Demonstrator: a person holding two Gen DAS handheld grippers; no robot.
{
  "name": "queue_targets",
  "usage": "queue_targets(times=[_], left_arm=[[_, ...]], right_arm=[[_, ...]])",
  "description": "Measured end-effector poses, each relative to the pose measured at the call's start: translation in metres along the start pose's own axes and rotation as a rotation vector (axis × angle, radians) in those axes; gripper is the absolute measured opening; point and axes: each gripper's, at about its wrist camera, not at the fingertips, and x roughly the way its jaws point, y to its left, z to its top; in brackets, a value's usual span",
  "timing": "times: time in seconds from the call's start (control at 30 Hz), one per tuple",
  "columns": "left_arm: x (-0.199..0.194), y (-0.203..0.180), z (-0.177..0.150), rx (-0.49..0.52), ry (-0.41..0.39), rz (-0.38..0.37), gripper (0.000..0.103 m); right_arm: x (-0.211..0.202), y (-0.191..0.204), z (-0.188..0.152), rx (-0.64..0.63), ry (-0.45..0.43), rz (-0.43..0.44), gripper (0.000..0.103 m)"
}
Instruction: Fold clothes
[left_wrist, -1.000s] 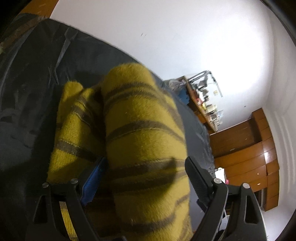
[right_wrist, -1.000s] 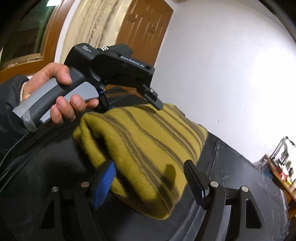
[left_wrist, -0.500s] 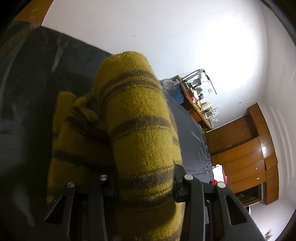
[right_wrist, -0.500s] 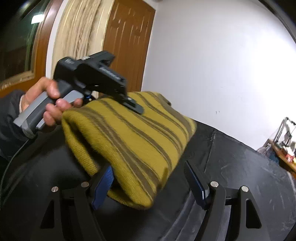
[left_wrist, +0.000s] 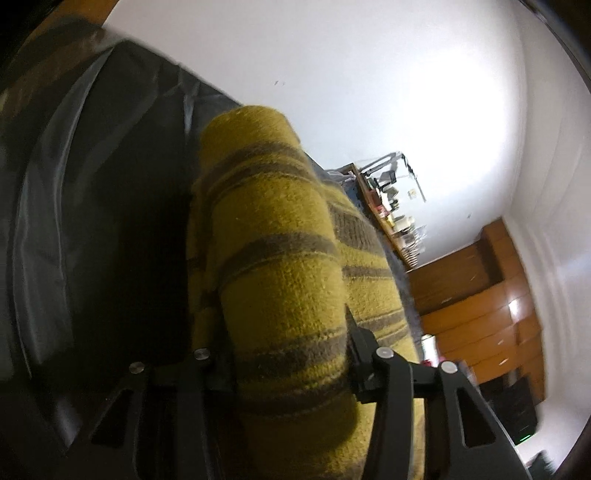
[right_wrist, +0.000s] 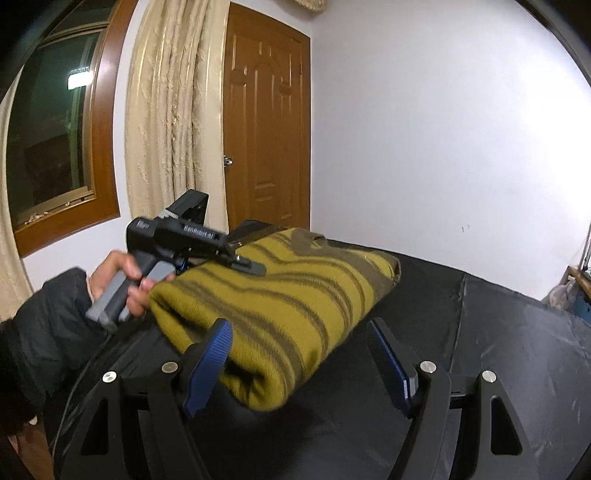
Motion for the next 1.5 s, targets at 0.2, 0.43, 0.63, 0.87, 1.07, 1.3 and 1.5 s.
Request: queue_targets(times=[0.2,0.43,0.63,0.87,1.07,1.3,1.5], left_arm=[[-0.005,-0.006,0.000,0.043,-0.028,0.040,0.060],[-0.007,-0.003,-0.002,0.047,-0.031,0.069,0.064],[-0.028,-0.028,-0.007,0.073,-0.071,0.234,0.076],[-0.076,-0.110,-0.051,0.274,-0.142,0.191,0.079],[-0.063,-0.102,-0.074,0.259,-0.139,0.306,0.079],[-0.043,-0.096,-0.087,0.311,-0.148,0.520,0.078],[-0.040,-0.081,-0.094,0.292,-0.148,0.519,0.078]], right_arm=[[0.022,0.025,0.016,-0.067,0.053,0.037,0.077],[0.059,0.018,-0.014,-0.061,0.231,0.056,0.079],[0.053,0.002,-0.023,-0.063,0.251,0.051,0.081],[0.029,-0.038,-0.030,-0.037,0.247,0.072,0.082],[0.000,-0.080,-0.037,0.002,0.238,0.091,0.083],[-0.037,-0.128,-0.045,0.041,0.213,0.082,0.083],[-0.065,-0.165,-0.061,0.065,0.208,0.073,0.083]])
